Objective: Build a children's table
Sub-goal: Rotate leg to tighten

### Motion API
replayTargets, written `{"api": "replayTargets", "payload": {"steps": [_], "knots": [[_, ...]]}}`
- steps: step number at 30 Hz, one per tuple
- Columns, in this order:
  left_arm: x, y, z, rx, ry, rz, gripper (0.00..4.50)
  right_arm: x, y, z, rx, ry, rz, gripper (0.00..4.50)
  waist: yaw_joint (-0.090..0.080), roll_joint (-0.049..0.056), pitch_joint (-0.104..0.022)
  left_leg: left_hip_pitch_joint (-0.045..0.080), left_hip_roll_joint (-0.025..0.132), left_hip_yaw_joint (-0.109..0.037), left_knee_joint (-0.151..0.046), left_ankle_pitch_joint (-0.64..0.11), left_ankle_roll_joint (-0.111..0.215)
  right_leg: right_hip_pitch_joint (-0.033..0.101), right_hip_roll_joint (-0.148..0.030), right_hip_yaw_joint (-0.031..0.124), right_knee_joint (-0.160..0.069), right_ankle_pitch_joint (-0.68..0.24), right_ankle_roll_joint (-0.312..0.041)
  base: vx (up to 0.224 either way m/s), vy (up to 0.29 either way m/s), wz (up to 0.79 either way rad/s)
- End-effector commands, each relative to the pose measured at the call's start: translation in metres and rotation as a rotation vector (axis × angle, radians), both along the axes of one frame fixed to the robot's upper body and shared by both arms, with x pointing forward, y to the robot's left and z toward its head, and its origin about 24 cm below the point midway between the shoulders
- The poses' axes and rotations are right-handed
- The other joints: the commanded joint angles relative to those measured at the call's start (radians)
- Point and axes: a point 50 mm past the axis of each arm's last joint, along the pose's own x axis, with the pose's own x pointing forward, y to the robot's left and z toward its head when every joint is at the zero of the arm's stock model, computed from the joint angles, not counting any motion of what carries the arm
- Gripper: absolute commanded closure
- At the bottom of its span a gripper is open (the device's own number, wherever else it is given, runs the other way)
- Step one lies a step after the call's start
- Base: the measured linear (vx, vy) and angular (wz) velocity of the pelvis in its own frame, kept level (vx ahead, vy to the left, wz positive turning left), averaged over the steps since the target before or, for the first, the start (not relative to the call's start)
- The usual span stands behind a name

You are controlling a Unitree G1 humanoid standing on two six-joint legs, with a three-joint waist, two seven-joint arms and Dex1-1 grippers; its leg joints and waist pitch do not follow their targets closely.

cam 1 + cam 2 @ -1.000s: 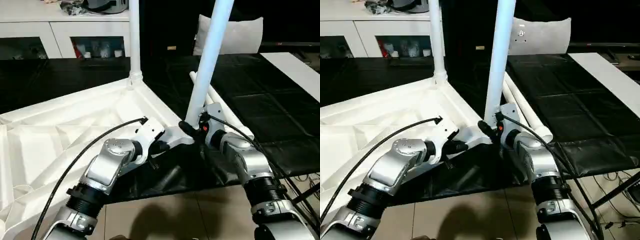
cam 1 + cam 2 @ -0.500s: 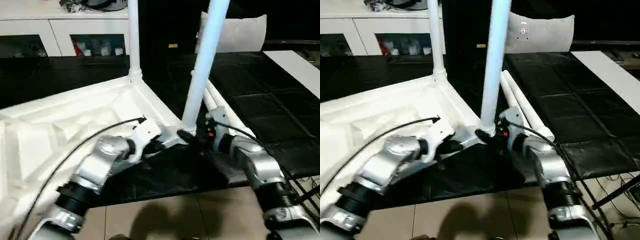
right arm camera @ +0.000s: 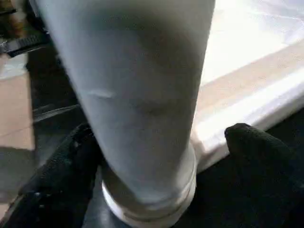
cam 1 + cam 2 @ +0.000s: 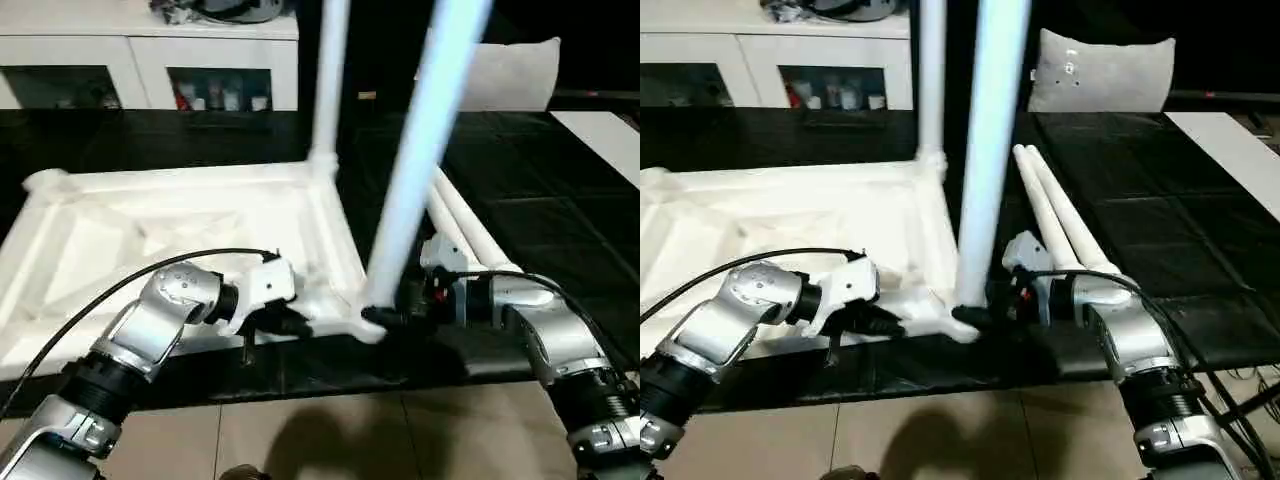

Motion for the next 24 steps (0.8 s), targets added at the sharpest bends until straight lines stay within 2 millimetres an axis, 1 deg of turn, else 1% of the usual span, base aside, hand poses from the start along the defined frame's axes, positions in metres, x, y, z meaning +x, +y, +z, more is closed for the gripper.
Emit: {"api": "replayTargets", "payload": {"steps": [1,3,8,12,13,14,16,17,20,23,24], "knots": [[-0.003,-0.004,-0.001,0.020,0.016,-0.069,4.50,-0.002,0.000,0.003,0.005,-0.005,0.029,0.58,-0.003,0.003,-0.063,0.034,0.065,-0.030,-0.078,-0.337,-0.008,0.034,-0.079,0.050,-0.079,-0.385,-0.178,0.000,0.000,0.00],[-0.001,-0.005,-0.001,0.020,0.014,-0.076,4.50,-0.005,0.002,0.002,0.016,0.019,0.054,0.63,-0.005,0.002,-0.062,0.032,0.063,-0.032,-0.079,-0.345,-0.012,0.036,-0.079,0.049,-0.080,-0.412,-0.169,0.000,0.000,0.00],[-0.001,-0.006,-0.002,0.017,0.014,-0.076,4.50,-0.007,0.004,0.000,0.025,0.038,0.066,1.08,-0.004,0.001,-0.063,0.034,0.064,-0.034,-0.078,-0.352,-0.016,0.034,-0.081,0.049,-0.083,-0.438,-0.163,0.000,0.000,0.00],[-0.001,-0.007,-0.003,0.011,0.015,-0.078,4.50,-0.007,0.004,-0.001,0.033,0.052,0.068,1.48,-0.003,0.002,-0.063,0.035,0.065,-0.034,-0.079,-0.349,-0.016,0.033,-0.080,0.049,-0.082,-0.419,-0.168,0.000,0.000,0.00],[-0.001,-0.007,-0.003,0.010,0.016,-0.078,4.50,-0.008,0.004,-0.002,0.035,0.056,0.069,1.59,-0.002,0.001,-0.064,0.035,0.065,-0.033,-0.078,-0.346,-0.016,0.033,-0.080,0.049,-0.082,-0.414,-0.169,0.000,0.000,0.00],[-0.001,-0.007,-0.003,0.010,0.016,-0.078,4.50,-0.008,0.004,-0.002,0.036,0.058,0.071,1.59,-0.002,0.001,-0.064,0.034,0.064,-0.033,-0.078,-0.342,-0.015,0.034,-0.080,0.049,-0.081,-0.409,-0.170,0.000,0.000,0.00],[-0.001,-0.006,-0.004,0.010,0.018,-0.077,4.50,-0.009,0.004,-0.003,0.039,0.065,0.075,1.81,-0.002,0.001,-0.064,0.032,0.064,-0.032,-0.078,-0.335,-0.012,0.035,-0.080,0.049,-0.080,-0.402,-0.172,0.000,0.000,0.00],[-0.001,-0.006,-0.004,0.010,0.019,-0.076,4.50,-0.009,0.005,-0.003,0.040,0.066,0.076,1.81,-0.001,0.000,-0.064,0.033,0.064,-0.033,-0.078,-0.333,-0.011,0.036,-0.080,0.049,-0.079,-0.404,-0.172,0.000,0.000,0.00],[-0.002,-0.006,-0.004,0.005,0.033,-0.072,4.50,-0.011,0.006,-0.004,0.051,0.076,0.079,1.96,-0.001,0.001,-0.064,0.033,0.064,-0.033,-0.078,-0.335,-0.012,0.036,-0.080,0.049,-0.080,-0.409,-0.172,0.000,0.000,0.00],[-0.003,-0.008,-0.003,-0.024,0.042,-0.055,4.50,-0.012,0.008,-0.005,0.072,0.092,0.080,2.01,-0.001,0.001,-0.064,0.033,0.065,-0.032,-0.079,-0.330,-0.013,0.036,-0.080,0.049,-0.077,-0.396,-0.177,0.000,0.000,0.00],[-0.003,-0.013,-0.002,-0.063,0.048,-0.010,4.50,-0.015,0.014,-0.007,0.097,0.114,0.074,2.01,0.000,0.003,-0.064,0.032,0.065,-0.033,-0.078,-0.325,-0.014,0.038,-0.081,0.049,-0.076,-0.388,-0.182,0.000,0.000,0.00]]}}
